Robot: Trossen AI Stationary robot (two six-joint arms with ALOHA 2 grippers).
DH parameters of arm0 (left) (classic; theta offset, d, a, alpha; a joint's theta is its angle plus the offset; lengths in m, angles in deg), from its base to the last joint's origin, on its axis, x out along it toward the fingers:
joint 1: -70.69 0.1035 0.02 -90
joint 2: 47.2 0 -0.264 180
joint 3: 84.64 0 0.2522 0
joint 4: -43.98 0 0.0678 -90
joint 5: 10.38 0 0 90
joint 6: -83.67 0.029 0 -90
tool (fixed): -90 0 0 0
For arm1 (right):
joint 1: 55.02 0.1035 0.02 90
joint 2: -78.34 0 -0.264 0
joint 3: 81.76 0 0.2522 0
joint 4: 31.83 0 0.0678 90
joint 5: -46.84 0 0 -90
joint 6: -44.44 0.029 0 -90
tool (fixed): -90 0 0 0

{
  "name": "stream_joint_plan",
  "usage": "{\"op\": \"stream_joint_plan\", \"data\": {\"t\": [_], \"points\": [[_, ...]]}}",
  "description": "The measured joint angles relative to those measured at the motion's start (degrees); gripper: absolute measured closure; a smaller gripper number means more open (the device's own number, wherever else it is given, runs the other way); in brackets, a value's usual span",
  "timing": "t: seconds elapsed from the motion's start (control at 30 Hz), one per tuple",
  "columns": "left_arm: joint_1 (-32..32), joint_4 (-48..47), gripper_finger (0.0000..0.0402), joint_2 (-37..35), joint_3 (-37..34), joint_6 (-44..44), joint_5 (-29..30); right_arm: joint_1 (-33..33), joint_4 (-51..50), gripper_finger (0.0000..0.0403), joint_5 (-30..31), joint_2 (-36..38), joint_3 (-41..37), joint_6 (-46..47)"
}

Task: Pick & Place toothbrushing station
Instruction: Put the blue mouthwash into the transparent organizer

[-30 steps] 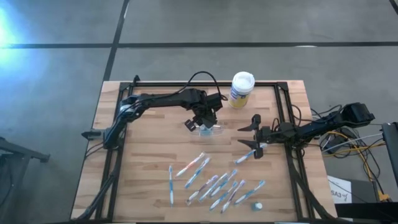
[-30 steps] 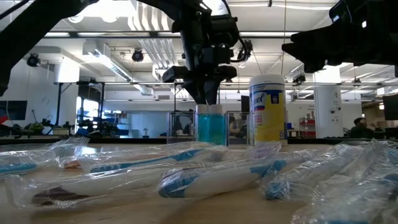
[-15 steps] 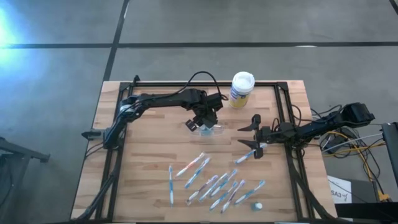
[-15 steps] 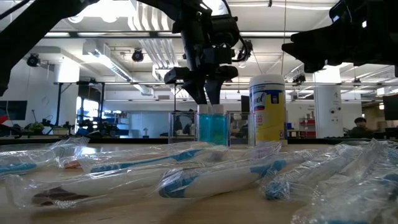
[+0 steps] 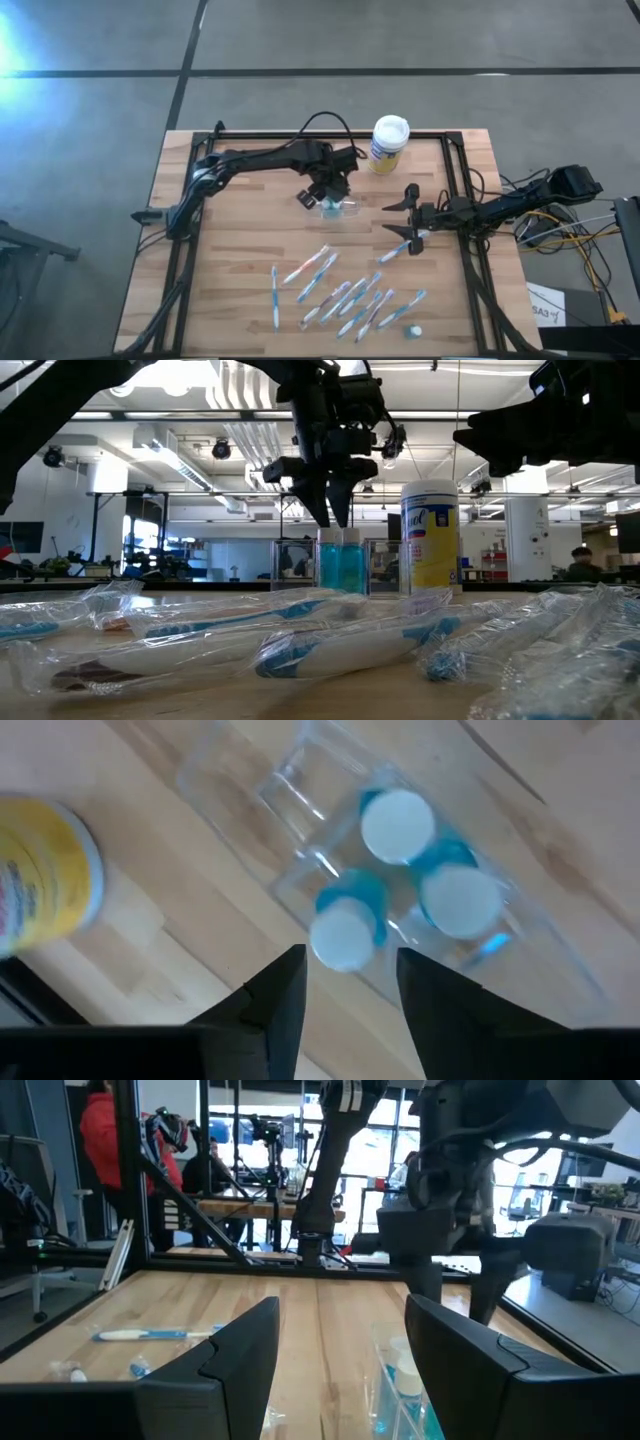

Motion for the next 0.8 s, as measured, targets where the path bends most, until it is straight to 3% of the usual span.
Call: {"op": "stream_joint_plan", "data": {"t": [0.2,0.3,0.47,0.57,0.63,0.73,0.8], "points": [[-0.33,-14.37,0.0241,-0.32,8.14,-8.76,3.7,0.0,-0.01,0.0188,0.0,0.01,0.0,0.18],[-0.33,-20.06,0.0241,-2.57,12.78,-15.0,1.46,0.0,0.0,0.0188,0.0,0.01,-0.01,0.27],[0.3,-18.61,0.0254,-13.34,12.66,-24.31,-4.84,0.0,0.09,0.0188,0.0,0.01,-0.01,1.29],[1.32,-14.24,0.0274,-21.55,7.65,-29.5,-11.78,0.0,0.07,0.0188,-0.02,0.01,-0.01,1.9],[2.04,-8.1,0.0291,-28.04,0.74,-33.2,-18.54,0.0,0.06,0.0188,-0.02,0.01,-0.01,2.67],[2.45,4.18,0.0321,-39.08,-14.03,-39.6,-25.82,0.0,0.04,0.0188,-0.02,0.01,-0.01,2.92],[2.12,15.84,0.0342,-46.52,-25.99,-46.85,-26.51,0.0,0.03,0.0188,-0.02,0.01,-0.01,4.11]]}}
